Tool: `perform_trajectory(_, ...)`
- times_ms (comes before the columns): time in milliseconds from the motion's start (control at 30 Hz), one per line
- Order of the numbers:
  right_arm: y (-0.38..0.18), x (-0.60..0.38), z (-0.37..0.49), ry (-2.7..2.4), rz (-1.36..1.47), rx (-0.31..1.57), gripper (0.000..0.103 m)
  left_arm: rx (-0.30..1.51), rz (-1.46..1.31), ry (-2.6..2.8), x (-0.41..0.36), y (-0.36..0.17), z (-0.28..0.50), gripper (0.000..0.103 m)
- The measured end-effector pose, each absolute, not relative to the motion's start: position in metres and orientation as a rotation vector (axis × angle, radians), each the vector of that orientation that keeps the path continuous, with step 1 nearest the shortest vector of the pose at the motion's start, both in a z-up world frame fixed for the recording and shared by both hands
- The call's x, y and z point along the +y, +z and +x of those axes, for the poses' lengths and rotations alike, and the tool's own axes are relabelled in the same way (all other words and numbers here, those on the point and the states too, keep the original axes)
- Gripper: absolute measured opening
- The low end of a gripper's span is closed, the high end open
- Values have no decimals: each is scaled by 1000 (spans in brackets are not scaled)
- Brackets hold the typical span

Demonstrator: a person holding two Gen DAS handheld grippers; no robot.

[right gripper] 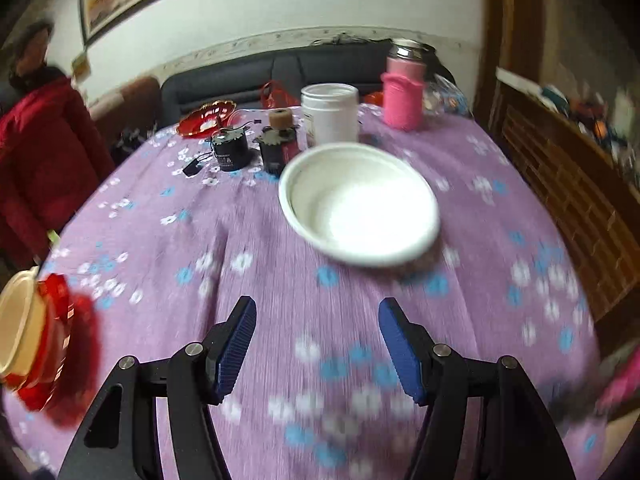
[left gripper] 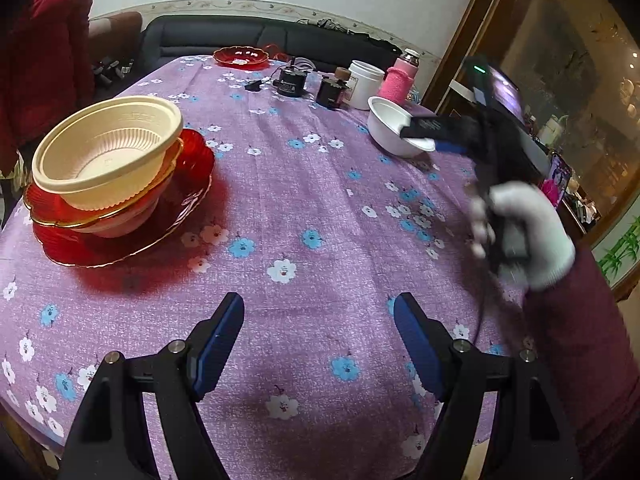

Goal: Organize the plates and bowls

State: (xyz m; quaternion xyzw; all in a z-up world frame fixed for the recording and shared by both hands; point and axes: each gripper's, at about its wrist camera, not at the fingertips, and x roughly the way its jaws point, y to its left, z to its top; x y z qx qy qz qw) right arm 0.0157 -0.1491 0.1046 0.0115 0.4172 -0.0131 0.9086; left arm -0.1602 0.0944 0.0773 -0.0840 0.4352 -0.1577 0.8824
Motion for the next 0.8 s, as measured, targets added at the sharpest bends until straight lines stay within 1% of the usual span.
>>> perform_trajectory(133, 95, -127, 58, -36, -91, 885, 68, 918, -185, -298, 103, 73, -154, 77)
perform_trajectory(233, 79, -112, 82, -79, -213, 914, 68, 930, -202, -286, 109, 69, -148, 77)
perform_trajectory(367, 54, -109, 108, -128, -305, 973, 67, 940, -201, -287, 109, 65, -143, 77)
perform_trajectory(400, 51, -110, 111, -136, -313, 983, 50, 942, -201, -285, 109, 65, -142, 77)
perform_trajectory(433, 47, -113, 113, -144, -312, 994, 21, 944, -203, -283, 109, 64, -141, 77)
perform_trajectory(500, 43, -121, 118, -126, -265, 1029, 15, 947, -206, -282, 109, 63, -141, 77)
perform_trajectory(533, 46, -123, 115, -131, -254, 1014, 12, 950, -209, -281, 109, 62, -140, 77)
perform_trajectory(633, 54, -123, 100, -75, -227, 1011, 12, 963, -219, -278, 110, 60, -138, 77)
perform_trajectory(800, 68, -105, 50, 116, -199, 1036, 12, 943, -227, -260, 114, 66, -137, 77)
